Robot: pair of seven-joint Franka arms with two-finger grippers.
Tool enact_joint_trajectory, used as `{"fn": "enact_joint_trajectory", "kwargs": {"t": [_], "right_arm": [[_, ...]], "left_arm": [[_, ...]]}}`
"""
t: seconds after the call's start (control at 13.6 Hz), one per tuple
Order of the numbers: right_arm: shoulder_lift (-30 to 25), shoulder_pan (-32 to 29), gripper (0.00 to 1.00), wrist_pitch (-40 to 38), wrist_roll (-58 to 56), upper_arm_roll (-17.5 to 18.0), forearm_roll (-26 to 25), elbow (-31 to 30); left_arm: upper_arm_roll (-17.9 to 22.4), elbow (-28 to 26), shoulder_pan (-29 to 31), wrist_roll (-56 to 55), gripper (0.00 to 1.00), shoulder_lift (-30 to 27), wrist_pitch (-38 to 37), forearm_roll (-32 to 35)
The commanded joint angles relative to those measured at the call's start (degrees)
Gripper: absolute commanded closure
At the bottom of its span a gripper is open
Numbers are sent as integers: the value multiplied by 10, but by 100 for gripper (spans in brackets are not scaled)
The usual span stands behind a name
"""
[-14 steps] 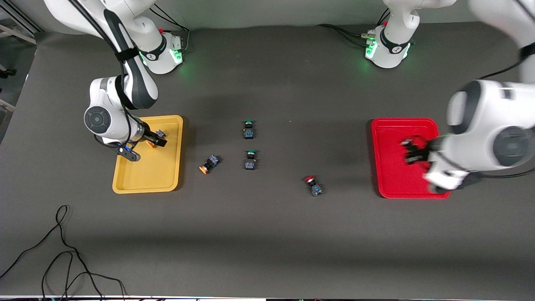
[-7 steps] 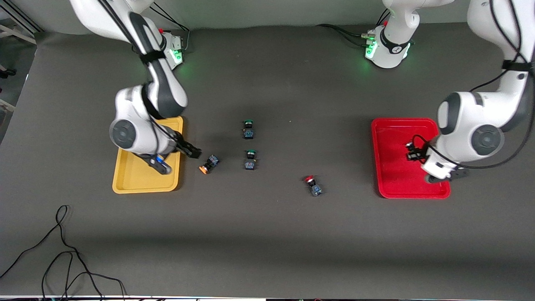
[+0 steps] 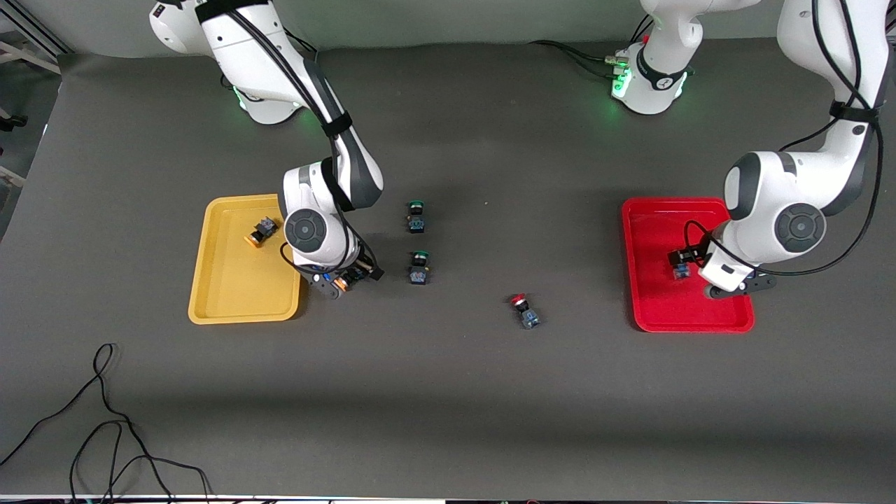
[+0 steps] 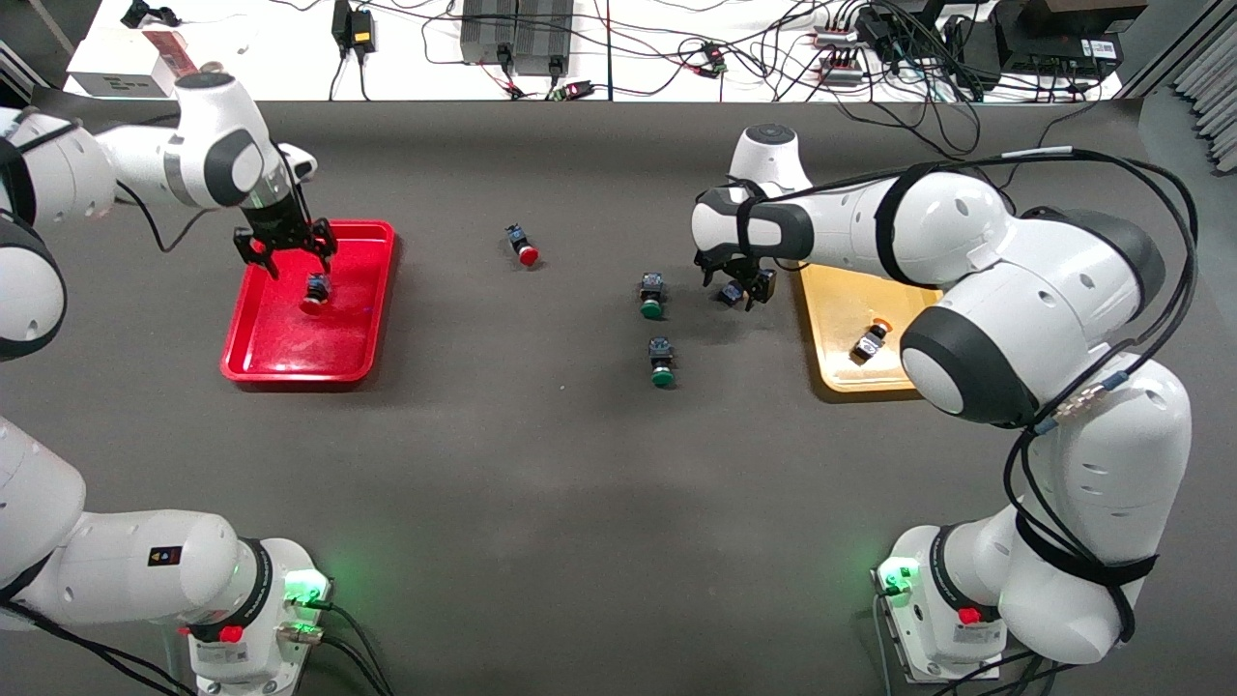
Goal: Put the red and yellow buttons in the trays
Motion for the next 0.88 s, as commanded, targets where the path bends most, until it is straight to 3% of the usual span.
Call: {"fn": "enact_joint_trajectory", "kwargs": {"t": [0.0, 0.15, 0.29, 0.37, 0.52, 0.74, 0.81], "right_arm": [[10, -6, 0, 14, -3, -5, 6, 11], [14, -6, 1, 18, -20, -6, 6, 10], [14, -6, 14, 20, -30, -7, 7, 9], [13, -6, 30, 21, -37, -6, 6, 6], [13, -11, 73, 22, -44, -7, 7, 3], [7, -12, 100, 15, -43, -8, 7, 3], [0, -13, 100, 3, -43, -10, 7, 3]], "left_arm": [[-6, 113, -19, 6, 0, -5, -122, 6], [-7, 207, -59, -5, 0, 33, -173, 2], [-6, 292, -98, -23, 0, 84, -190, -3], [-7, 325, -112, -50, 0, 108, -190, -3], [-7, 387, -150, -119, 0, 161, -186, -18], [-7, 476, -178, -259, 0, 259, -176, -25], [-7, 478, -183, -282, 0, 280, -143, -25]]}}
